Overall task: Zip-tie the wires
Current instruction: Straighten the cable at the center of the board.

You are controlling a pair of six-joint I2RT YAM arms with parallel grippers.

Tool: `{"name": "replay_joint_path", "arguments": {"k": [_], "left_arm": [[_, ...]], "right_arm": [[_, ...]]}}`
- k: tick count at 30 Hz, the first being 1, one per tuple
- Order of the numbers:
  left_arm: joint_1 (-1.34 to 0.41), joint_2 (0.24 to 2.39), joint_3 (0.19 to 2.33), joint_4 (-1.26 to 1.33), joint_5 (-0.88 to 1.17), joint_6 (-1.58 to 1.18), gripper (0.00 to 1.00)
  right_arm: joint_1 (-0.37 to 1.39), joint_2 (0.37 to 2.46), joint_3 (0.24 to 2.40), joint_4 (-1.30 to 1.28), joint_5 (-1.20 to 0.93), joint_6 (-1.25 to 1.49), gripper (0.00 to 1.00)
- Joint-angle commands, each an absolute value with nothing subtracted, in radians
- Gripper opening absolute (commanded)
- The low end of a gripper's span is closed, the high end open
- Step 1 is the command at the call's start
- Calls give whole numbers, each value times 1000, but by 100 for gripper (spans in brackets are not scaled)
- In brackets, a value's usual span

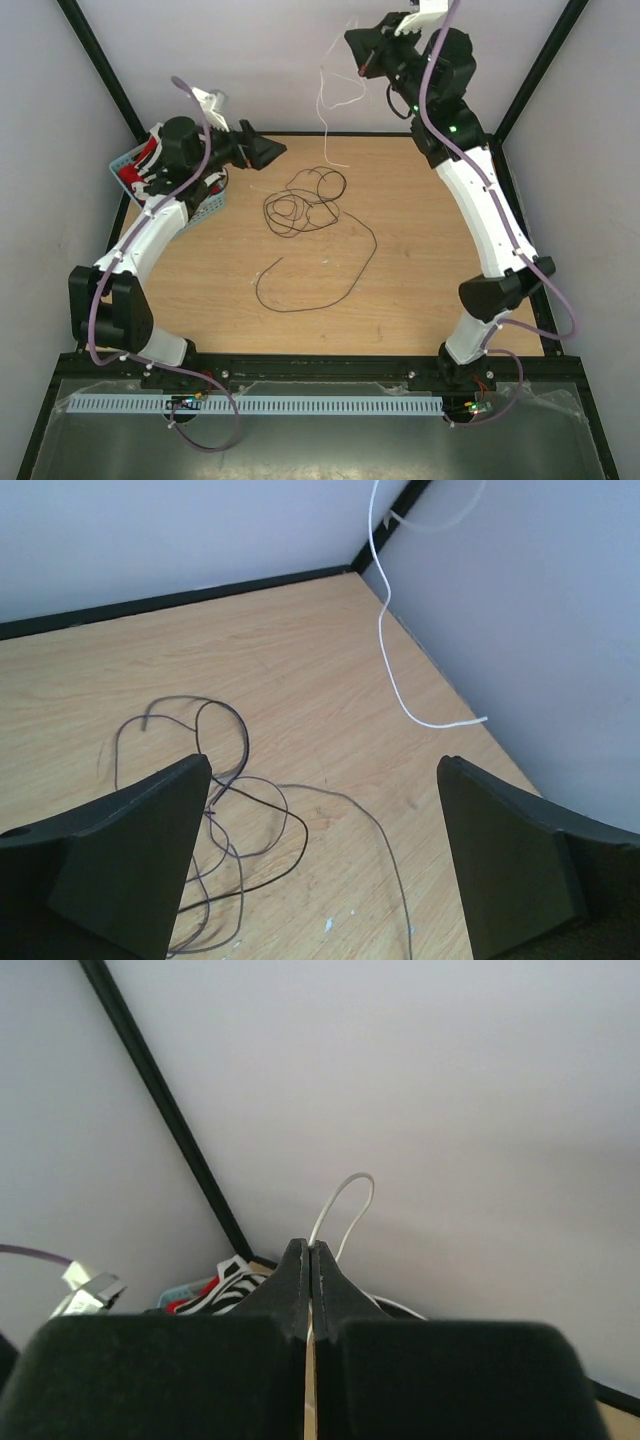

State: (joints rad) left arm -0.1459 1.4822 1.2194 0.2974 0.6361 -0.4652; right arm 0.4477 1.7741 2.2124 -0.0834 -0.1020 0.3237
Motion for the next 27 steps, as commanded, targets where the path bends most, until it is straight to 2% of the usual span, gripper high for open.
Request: {"name": "replay_joint_path", "arguments": {"k": [1, 12, 18, 21, 23, 24, 25, 27], "left_arm": [[-211, 1459, 1165, 416, 630, -325, 98], [-343, 1544, 1173, 488, 551, -288, 96], [-412, 1597, 1162, 489, 394, -242, 88], [-435, 1628, 1161, 489, 390, -233, 82], [-451, 1648, 1167, 489, 410, -237, 71], [-458, 1655, 1169, 489, 426, -244, 63], [-461, 1660, 1170, 489, 451, -249, 52], [-457, 1660, 1167, 486, 499, -256, 20]], "right_arm": [[449, 1677, 2108, -89, -158, 348, 0], [448, 1494, 1878, -58, -263, 405, 0], [449, 1418, 1814, -34, -273, 448, 0], [448, 1381, 1785, -21, -278, 466, 0], [449, 1355, 1753, -4, -273, 476, 0], [449, 1345, 1740, 1, -265, 478, 0], [449, 1334, 1731, 3, -254, 477, 0], [448, 1317, 1712, 1, -238, 470, 0]]}}
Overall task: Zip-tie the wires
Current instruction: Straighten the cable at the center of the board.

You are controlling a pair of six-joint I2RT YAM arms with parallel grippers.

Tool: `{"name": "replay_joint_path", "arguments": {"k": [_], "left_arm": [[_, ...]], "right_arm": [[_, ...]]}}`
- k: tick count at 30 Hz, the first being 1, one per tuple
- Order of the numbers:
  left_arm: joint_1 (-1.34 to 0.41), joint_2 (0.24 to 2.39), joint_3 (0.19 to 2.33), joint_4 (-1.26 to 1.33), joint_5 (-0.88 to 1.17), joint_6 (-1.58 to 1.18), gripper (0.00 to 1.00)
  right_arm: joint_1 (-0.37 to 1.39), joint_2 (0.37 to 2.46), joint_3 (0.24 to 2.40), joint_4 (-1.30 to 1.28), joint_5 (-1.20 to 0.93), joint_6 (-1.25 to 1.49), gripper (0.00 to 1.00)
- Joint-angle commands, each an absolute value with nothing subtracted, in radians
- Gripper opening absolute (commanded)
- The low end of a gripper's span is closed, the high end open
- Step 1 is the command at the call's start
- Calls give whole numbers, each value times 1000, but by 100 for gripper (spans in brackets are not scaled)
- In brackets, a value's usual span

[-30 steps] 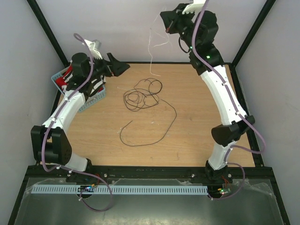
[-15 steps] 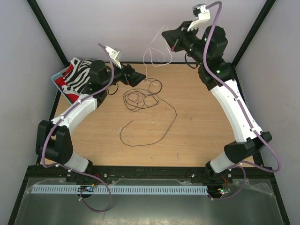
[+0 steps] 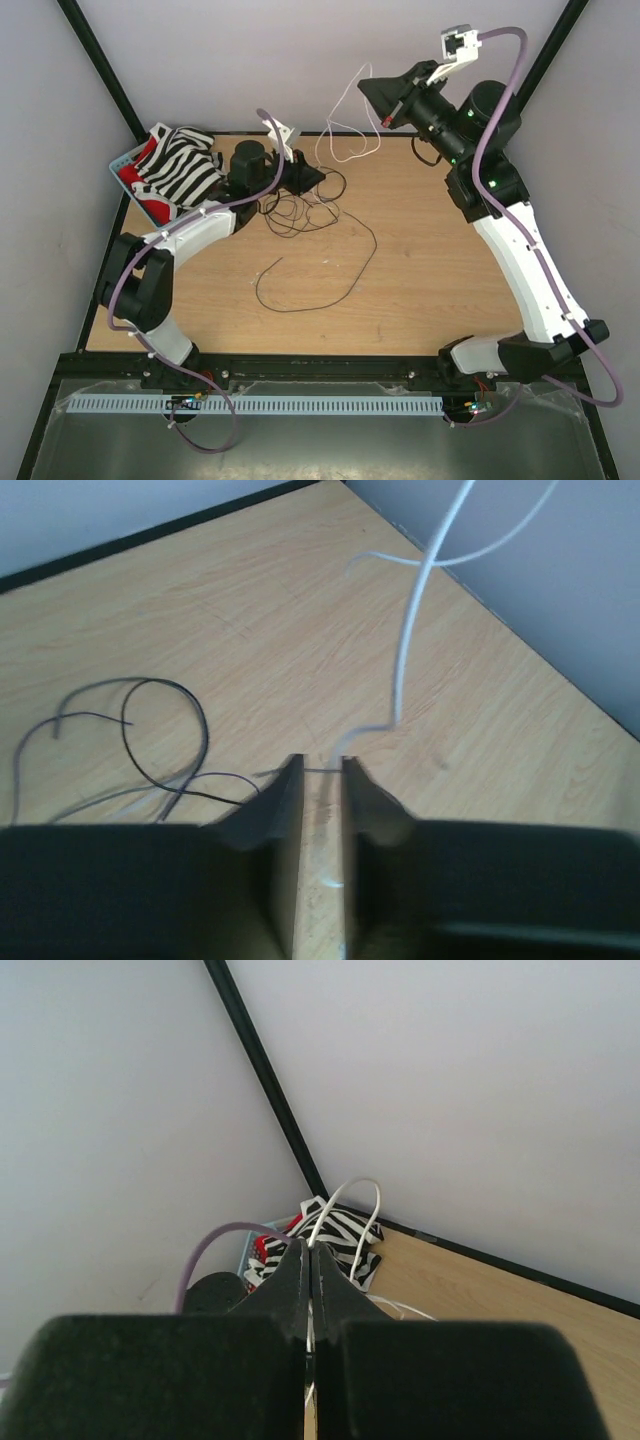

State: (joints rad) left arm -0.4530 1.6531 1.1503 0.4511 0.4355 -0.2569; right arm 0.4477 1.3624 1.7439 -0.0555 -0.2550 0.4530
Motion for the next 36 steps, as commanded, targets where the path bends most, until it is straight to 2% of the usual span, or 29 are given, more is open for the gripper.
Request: {"name": "replay_joint_path", "arguments": {"k": [1, 2, 3, 10, 16, 21, 25, 26, 29, 32, 36], "left_arm": [[-453, 1654, 1161, 484, 505, -268, 10], [-446, 1643, 1152, 484, 505, -280, 2], [-438, 1628, 1144, 485, 504, -293, 0], [-343, 1423, 1080, 411, 507, -317, 0], [-301, 1273, 1261, 19, 564, -254, 0], [-394, 1277, 1354, -115, 604, -229, 0], [-450, 1298, 1453, -345, 452, -136, 0], [-448, 1294, 1465, -365, 428, -138, 0], [-450, 1287, 1520, -367, 465, -184, 0], [-489, 1347, 1646, -364, 594, -268, 0], [-597, 1421, 1784, -362, 597, -253, 0]], "right_arm": [[447, 1308, 1706, -4, -230, 464, 0], [447, 1302, 1701, -16, -220, 456, 0], [446, 1294, 1695, -30, -209, 448, 0], [436, 1188, 1484, -59, -104, 416, 0], [437, 1075, 1249, -106, -168, 342, 0], [436, 939, 1113, -238, 151, 250, 2], [434, 906, 1107, -324, 499, 173, 2], [434, 906, 1096, -330, 528, 154, 3], [433, 914, 1034, -335, 476, 151, 11], [433, 923, 957, -327, 310, 204, 15], [434, 891, 895, -286, 119, 245, 22]]}}
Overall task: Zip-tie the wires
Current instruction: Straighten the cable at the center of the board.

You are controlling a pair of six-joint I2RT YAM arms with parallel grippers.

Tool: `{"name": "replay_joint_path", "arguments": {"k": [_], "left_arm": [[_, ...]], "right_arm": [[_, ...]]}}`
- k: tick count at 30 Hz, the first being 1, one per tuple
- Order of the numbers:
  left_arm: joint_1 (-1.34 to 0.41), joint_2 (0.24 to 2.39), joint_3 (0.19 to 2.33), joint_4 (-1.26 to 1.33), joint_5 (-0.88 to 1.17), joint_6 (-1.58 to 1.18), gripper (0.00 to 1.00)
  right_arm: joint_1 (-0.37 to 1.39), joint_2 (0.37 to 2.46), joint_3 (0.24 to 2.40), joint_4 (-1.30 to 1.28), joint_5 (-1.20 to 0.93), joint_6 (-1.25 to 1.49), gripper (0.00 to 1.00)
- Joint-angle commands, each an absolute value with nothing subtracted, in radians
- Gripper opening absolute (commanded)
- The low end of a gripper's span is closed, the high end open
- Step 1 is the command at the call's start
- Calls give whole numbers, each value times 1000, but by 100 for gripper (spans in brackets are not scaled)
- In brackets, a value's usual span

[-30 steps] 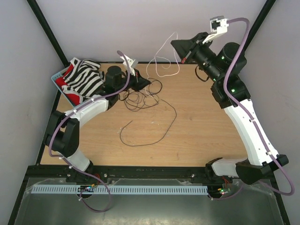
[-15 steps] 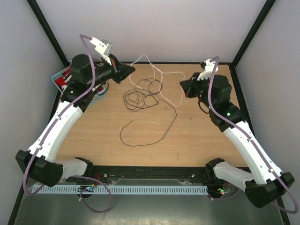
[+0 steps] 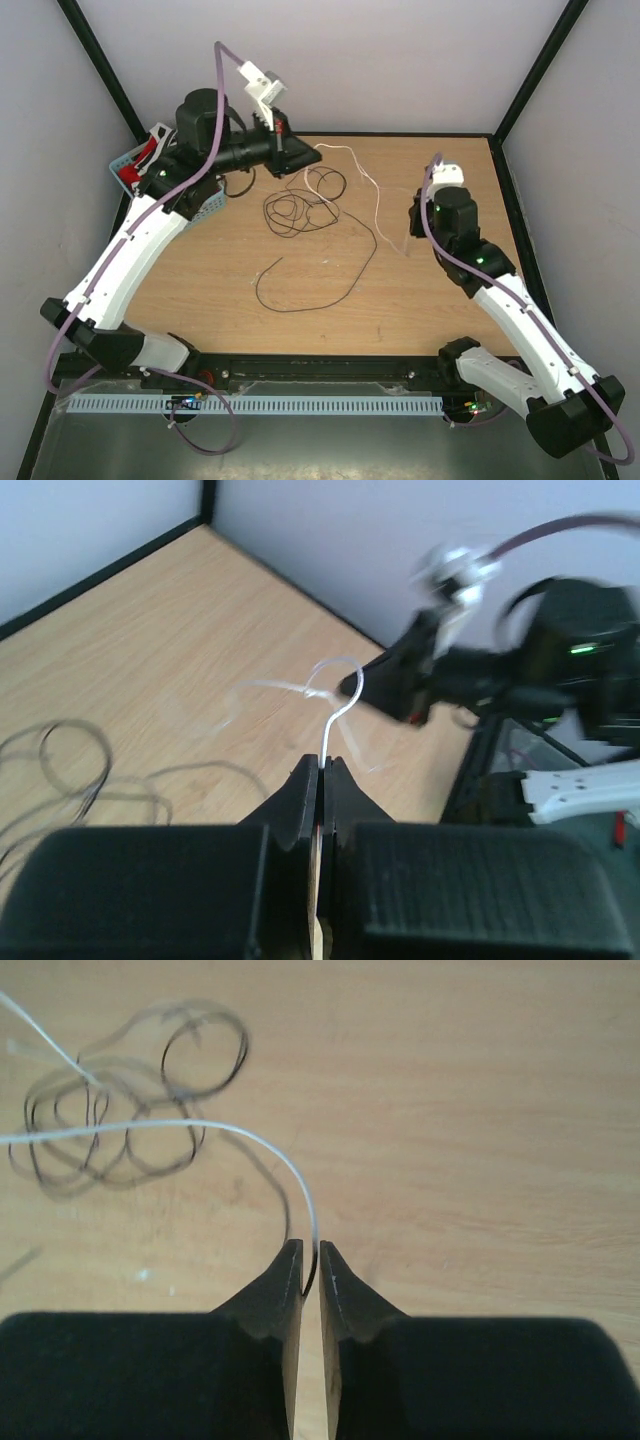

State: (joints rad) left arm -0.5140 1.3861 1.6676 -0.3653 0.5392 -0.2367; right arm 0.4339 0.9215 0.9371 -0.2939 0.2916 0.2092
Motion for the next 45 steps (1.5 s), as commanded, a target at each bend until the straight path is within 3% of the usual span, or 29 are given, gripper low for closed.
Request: {"name": "replay_joint_path", "arguments": {"k": [1, 10, 14, 23, 32, 45], "left_arm": [[-610, 1435, 1808, -362, 595, -254, 0], [-623, 1454, 1924, -347, 488, -283, 0], [-623, 1432, 1926, -351, 459, -275, 0], [-625, 1389, 1900, -351, 457, -286, 0], [-624, 1353, 1890, -352, 467, -287, 0], [-624, 1310, 1883, -354, 525, -303, 0]], "right_arm": [[434, 873, 888, -276, 92, 248, 26], [432, 721, 894, -332, 18, 210, 84], [431, 669, 943, -378, -60, 261, 96], [432, 632, 1038, -357, -300, 272, 97], [432, 666, 967, -195, -117, 155, 98], [433, 761, 870, 155, -598, 267, 96]]}}
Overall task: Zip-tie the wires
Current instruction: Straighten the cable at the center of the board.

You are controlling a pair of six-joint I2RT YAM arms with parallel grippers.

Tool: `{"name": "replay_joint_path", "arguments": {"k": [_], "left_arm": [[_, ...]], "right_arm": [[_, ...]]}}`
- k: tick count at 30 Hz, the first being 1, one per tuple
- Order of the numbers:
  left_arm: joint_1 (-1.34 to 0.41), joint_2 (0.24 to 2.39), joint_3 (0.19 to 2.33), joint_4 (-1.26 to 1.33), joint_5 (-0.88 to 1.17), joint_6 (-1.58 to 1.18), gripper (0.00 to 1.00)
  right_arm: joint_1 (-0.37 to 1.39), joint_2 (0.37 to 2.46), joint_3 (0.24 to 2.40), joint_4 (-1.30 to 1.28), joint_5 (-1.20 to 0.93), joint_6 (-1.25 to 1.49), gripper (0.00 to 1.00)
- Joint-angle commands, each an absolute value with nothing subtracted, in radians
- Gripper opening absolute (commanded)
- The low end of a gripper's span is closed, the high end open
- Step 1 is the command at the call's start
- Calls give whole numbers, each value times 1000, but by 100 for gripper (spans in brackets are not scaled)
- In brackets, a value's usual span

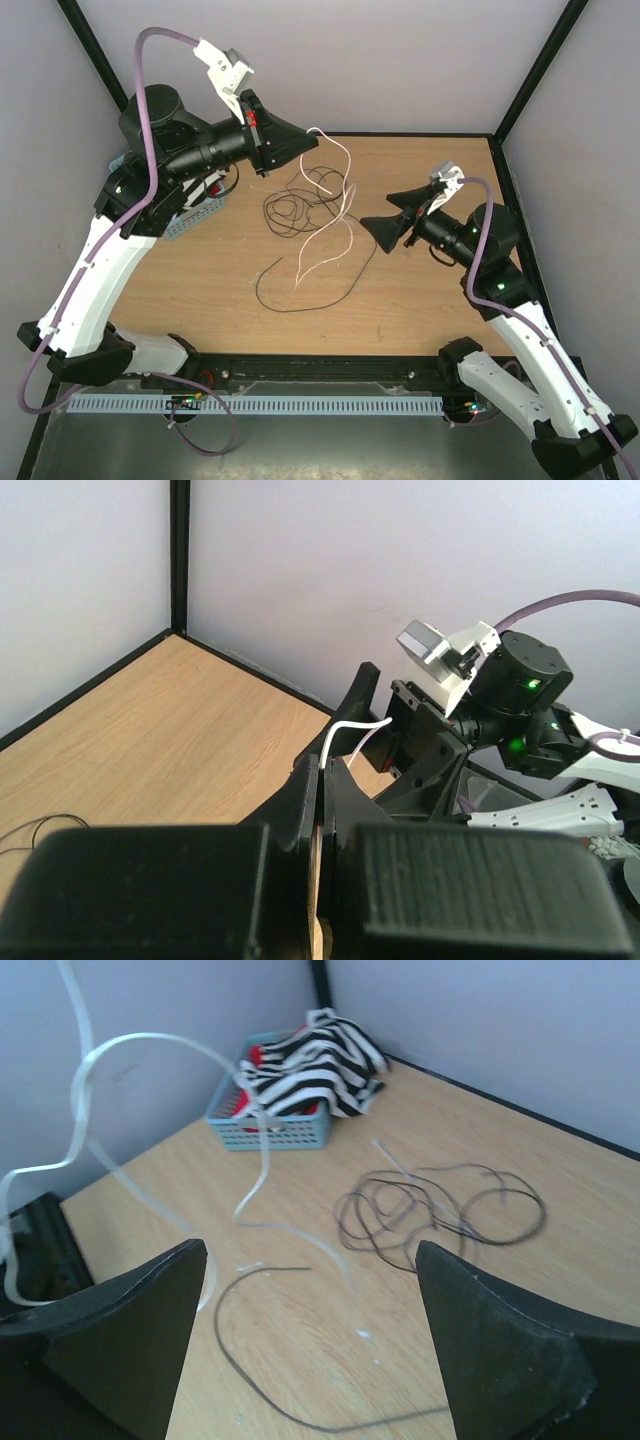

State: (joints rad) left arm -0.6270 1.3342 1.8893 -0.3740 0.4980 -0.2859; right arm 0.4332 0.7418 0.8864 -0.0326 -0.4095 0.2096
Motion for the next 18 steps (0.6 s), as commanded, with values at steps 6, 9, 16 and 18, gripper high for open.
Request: {"name": "replay_joint_path", "arguments": {"k": [6, 9, 16, 18], "left_arm": [[-624, 1297, 1880, -353, 536, -312, 0], [-624, 1285, 1868, -354, 530, -314, 0], [-624, 1269, 1858, -353, 531, -317, 0], [-624, 1266, 1856, -354, 529, -317, 0]], "right_arm": [[434, 852, 865, 332, -660, 355, 88], [434, 885, 879, 364, -613, 344, 86], [433, 957, 926, 389, -557, 321, 83], [434, 960, 926, 389, -543, 310, 83]]}}
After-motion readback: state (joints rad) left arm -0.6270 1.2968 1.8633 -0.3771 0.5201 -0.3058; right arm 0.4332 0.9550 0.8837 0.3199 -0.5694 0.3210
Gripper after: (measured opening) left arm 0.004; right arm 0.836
